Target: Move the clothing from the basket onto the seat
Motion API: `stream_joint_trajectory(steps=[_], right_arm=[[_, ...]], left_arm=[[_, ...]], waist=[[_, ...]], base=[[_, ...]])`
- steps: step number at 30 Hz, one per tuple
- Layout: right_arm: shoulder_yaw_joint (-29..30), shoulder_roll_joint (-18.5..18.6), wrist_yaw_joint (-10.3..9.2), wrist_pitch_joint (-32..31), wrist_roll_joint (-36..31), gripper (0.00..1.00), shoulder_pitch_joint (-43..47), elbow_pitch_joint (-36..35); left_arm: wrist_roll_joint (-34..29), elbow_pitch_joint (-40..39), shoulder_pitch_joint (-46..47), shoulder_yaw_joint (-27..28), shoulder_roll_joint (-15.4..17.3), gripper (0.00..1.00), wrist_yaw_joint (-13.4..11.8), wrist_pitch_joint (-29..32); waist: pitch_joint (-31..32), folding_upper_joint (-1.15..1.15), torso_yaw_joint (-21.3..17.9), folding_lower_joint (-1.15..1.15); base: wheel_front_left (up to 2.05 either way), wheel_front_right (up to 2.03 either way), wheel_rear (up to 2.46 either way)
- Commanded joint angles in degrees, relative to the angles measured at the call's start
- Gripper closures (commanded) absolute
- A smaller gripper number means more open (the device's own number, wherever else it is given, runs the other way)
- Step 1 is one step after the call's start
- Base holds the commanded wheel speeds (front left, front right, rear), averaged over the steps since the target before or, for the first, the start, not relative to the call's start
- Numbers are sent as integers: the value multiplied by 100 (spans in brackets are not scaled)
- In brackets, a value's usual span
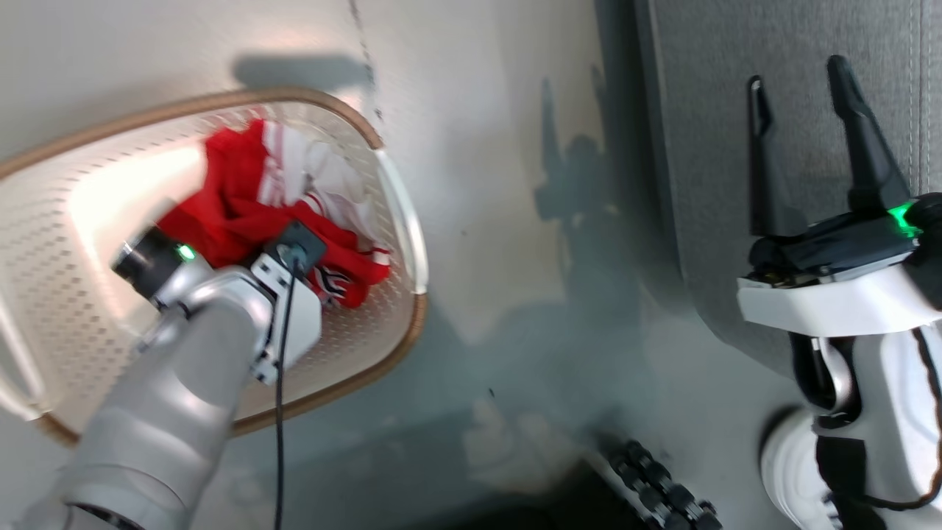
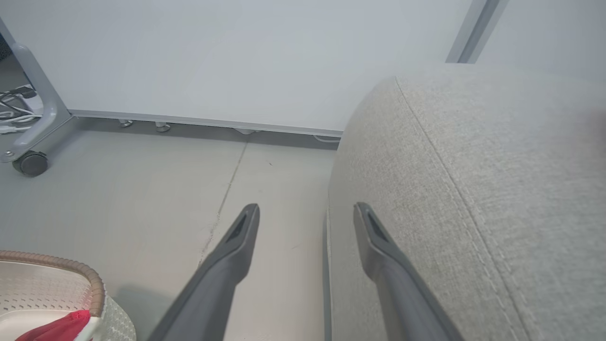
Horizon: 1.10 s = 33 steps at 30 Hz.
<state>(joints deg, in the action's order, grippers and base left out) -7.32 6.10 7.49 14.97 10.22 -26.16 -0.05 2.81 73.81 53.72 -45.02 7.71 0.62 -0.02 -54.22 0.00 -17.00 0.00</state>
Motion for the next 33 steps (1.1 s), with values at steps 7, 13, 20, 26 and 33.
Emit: stream_joint_trajectory(steps=[7, 13, 20, 26, 33], right_arm=[[157, 317, 0, 8, -25, 0, 157, 22], [258, 482, 1, 8, -29, 0, 425, 129], [327, 520, 0, 8, 16, 0, 879, 271], [337, 514, 0, 8, 48, 0, 1239, 388], [306, 561, 1, 8, 63, 0, 1616, 425]], left_arm=[[296, 5, -467, 112, -275, 100, 7, -690], [634, -33, -875, 249, -439, 100, -33, -1249], [1199, -654, -1421, 423, -476, 100, 70, -1515], [1418, -1579, -1819, 577, -472, 100, -47, -1520], [1310, -2941, -2345, 1066, -472, 100, -219, -1523]], waist=[[1023, 0, 698, 0], [1948, 0, 1079, 0], [2938, 0, 1386, 0], [3567, 0, 1583, 0], [4214, 0, 1799, 0]], base=[[0, 0, 0], [0, 0, 0], [0, 0, 0], [0, 0, 0], [0, 0, 0]])
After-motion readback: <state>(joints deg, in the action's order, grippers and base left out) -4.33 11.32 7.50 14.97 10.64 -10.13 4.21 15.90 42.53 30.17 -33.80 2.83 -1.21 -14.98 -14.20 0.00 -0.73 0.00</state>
